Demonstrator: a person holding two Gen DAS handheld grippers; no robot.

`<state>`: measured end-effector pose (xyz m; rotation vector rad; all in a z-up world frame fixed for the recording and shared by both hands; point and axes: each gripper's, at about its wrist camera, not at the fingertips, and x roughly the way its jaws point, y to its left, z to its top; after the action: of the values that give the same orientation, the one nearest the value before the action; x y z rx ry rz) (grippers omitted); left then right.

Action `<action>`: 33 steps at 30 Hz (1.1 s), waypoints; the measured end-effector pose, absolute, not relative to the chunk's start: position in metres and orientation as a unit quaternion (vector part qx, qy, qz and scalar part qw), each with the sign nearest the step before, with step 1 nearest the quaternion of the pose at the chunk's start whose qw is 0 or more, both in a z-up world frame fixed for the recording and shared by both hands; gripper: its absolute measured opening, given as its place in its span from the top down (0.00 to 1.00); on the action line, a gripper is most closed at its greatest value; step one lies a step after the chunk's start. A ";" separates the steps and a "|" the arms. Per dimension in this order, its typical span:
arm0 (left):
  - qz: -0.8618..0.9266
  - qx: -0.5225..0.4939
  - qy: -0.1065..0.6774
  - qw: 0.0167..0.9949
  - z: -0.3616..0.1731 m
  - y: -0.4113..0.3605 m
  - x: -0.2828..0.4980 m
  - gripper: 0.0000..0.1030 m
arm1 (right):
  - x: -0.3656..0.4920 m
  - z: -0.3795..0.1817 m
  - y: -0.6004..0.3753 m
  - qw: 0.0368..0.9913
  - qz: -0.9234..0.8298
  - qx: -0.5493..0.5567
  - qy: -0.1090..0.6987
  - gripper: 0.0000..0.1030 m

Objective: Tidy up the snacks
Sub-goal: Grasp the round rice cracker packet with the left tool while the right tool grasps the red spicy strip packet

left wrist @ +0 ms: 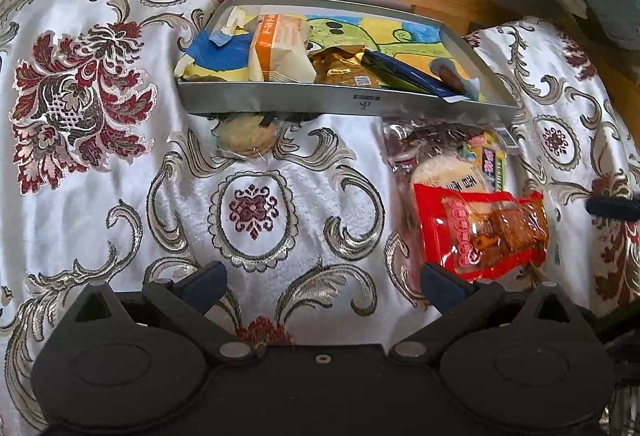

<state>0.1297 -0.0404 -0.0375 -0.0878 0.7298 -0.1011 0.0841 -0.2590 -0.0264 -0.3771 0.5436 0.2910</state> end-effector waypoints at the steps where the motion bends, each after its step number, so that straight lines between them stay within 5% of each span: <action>1: -0.049 -0.044 0.356 0.932 -0.038 -0.040 0.131 0.01 | 0.089 -0.026 -0.258 0.932 0.155 -0.198 0.261 0.00; 13: -0.061 -0.048 0.353 0.932 -0.042 -0.039 0.140 0.01 | 0.143 -0.045 -0.224 0.830 0.297 -0.383 0.275 0.00; 18: -0.063 -0.047 0.353 0.932 -0.043 -0.039 0.141 0.01 | 0.160 -0.049 -0.224 0.820 0.305 -0.375 0.308 0.01; 26: -0.062 -0.047 0.351 0.933 -0.040 -0.039 0.138 0.01 | 0.146 -0.050 -0.235 0.829 0.303 -0.356 0.307 0.20; 28: -0.063 -0.046 0.350 0.934 -0.040 -0.039 0.137 0.01 | 0.139 -0.049 -0.236 0.831 0.301 -0.354 0.306 0.36; 33: -0.068 -0.048 0.347 0.934 -0.038 -0.039 0.133 0.01 | 0.119 -0.050 -0.236 0.839 0.284 -0.336 0.319 0.41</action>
<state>0.1333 -0.0395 -0.0376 -0.0975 0.7104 -0.1385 0.1191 -0.2357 -0.0502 -0.7105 0.6754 0.6002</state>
